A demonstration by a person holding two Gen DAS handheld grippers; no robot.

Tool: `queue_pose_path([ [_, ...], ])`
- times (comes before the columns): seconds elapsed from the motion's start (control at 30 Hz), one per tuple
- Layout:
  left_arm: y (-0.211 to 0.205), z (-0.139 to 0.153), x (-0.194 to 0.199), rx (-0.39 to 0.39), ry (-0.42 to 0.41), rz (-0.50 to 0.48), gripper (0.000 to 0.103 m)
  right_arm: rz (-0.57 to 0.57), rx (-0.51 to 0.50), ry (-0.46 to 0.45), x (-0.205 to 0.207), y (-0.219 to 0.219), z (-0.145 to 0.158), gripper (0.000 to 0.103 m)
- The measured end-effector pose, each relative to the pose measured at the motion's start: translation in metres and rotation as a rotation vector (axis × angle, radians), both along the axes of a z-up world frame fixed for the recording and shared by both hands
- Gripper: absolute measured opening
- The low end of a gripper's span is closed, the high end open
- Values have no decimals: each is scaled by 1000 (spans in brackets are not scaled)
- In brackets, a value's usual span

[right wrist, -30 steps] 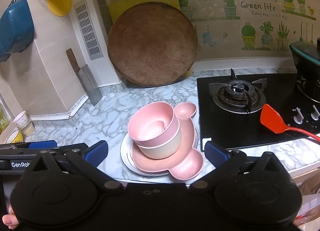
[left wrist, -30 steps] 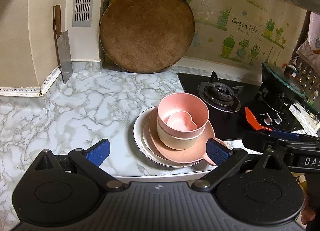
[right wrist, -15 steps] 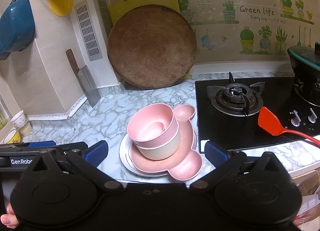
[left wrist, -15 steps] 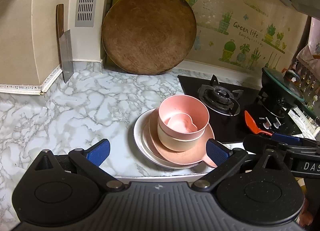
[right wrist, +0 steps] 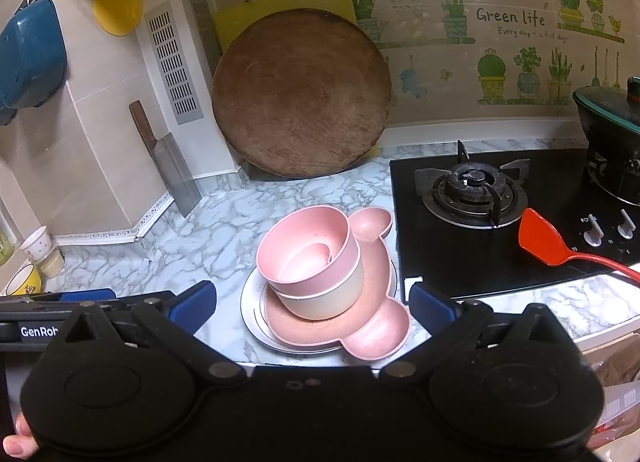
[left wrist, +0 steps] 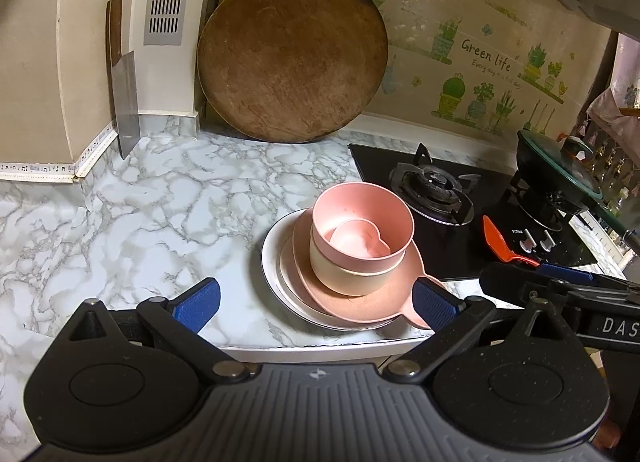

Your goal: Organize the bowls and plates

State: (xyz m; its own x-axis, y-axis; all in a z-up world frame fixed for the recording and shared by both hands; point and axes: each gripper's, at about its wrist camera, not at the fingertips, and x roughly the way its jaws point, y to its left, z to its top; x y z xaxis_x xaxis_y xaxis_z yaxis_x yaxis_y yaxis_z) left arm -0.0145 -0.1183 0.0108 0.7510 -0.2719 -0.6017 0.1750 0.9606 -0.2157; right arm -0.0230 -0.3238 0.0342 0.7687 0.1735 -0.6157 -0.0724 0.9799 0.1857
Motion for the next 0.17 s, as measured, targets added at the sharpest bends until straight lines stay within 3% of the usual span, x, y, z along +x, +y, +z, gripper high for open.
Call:
queue_pose_path([
  [0.17, 4, 0, 3, 3, 1, 8, 103, 6, 2, 2, 4, 5, -2, 103],
])
